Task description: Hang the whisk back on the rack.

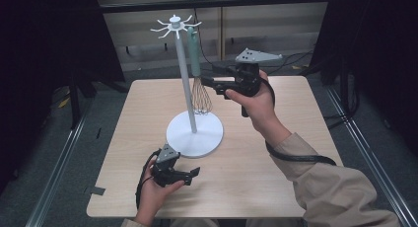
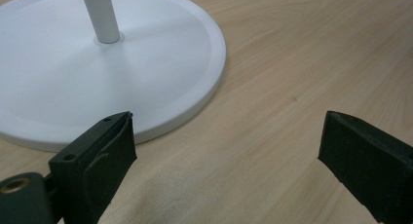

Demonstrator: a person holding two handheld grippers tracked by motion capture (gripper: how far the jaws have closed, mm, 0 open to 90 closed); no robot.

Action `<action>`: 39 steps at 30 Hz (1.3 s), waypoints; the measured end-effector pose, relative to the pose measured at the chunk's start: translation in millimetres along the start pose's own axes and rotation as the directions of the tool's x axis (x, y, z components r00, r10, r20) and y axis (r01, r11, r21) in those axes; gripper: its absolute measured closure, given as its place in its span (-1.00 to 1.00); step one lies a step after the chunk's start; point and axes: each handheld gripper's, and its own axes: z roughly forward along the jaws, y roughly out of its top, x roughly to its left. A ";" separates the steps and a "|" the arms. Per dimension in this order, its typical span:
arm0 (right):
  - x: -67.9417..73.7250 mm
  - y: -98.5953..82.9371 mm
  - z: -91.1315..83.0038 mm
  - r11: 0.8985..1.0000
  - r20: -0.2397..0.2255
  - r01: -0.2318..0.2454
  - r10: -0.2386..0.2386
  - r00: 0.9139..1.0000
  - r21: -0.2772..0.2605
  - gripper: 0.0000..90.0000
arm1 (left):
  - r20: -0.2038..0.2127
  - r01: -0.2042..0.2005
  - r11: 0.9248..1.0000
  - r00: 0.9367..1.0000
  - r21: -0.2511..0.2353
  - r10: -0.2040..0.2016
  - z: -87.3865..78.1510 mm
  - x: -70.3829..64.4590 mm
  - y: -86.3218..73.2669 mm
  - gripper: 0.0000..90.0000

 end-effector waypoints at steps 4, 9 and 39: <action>-1.3 -3.5 -5.6 1.000 0.009 -0.005 0.005 1.000 0.013 -0.27 | -0.003 -0.001 1.000 1.000 0.001 0.001 0.0 -0.4 -0.3 -0.86; -2.2 -8.4 -10.2 0.999 0.017 -0.008 0.007 1.000 0.031 -0.37 | -0.004 0.001 1.000 1.000 0.006 -0.001 -1.2 0.1 -1.9 -0.86; -5.6 -46.5 -33.4 0.998 0.031 -0.004 0.002 1.000 0.064 -0.55 | -0.004 -0.006 1.000 1.000 0.011 0.006 -0.6 -0.7 -1.5 -0.86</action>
